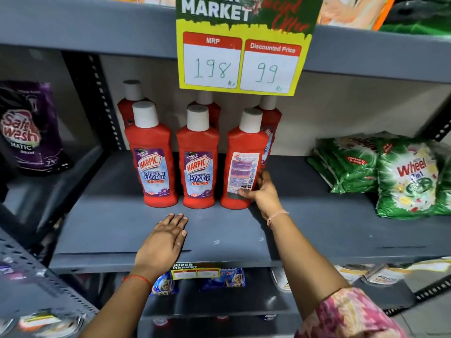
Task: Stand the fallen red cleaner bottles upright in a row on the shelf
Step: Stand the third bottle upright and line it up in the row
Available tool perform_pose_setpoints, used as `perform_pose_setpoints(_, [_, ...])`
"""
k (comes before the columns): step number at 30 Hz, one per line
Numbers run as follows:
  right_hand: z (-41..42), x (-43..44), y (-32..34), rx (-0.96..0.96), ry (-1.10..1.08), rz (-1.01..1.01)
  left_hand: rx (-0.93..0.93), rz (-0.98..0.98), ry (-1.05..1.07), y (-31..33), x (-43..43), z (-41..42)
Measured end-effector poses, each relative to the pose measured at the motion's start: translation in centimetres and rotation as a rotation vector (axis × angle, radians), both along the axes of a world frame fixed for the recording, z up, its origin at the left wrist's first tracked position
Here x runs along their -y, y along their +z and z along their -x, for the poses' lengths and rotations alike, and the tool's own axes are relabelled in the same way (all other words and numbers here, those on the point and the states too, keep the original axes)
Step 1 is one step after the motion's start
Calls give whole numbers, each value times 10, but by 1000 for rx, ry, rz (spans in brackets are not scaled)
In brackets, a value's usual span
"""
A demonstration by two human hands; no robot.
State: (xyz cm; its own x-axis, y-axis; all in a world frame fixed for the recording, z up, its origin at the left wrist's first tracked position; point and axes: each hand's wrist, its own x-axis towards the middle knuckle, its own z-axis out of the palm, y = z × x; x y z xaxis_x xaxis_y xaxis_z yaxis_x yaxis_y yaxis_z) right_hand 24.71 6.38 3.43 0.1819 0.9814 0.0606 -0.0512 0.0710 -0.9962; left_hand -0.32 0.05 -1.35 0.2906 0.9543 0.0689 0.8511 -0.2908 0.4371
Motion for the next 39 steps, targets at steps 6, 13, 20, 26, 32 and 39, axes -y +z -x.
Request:
perform_pose_setpoints(6, [41, 10, -37, 389, -328, 65, 5, 5, 2, 1, 1, -1])
perform_pose_setpoints(13, [60, 10, -36, 520, -523, 73, 13, -2, -9, 1, 0, 0])
perform_pose_setpoints(20, [56, 17, -38, 513, -476, 103, 11, -2, -3, 0, 0, 0])
perform_pose_setpoints(26, [56, 27, -40, 410, -562, 31, 3, 4, -5, 0, 1, 0])
perform_pose_setpoints(32, [26, 33, -43, 41, -241, 31, -5, 3, -6, -1, 1, -1])
perform_pose_setpoints(39, [-2, 23, -35, -76, -19, 97, 3, -4, -5, -1, 1, -1])
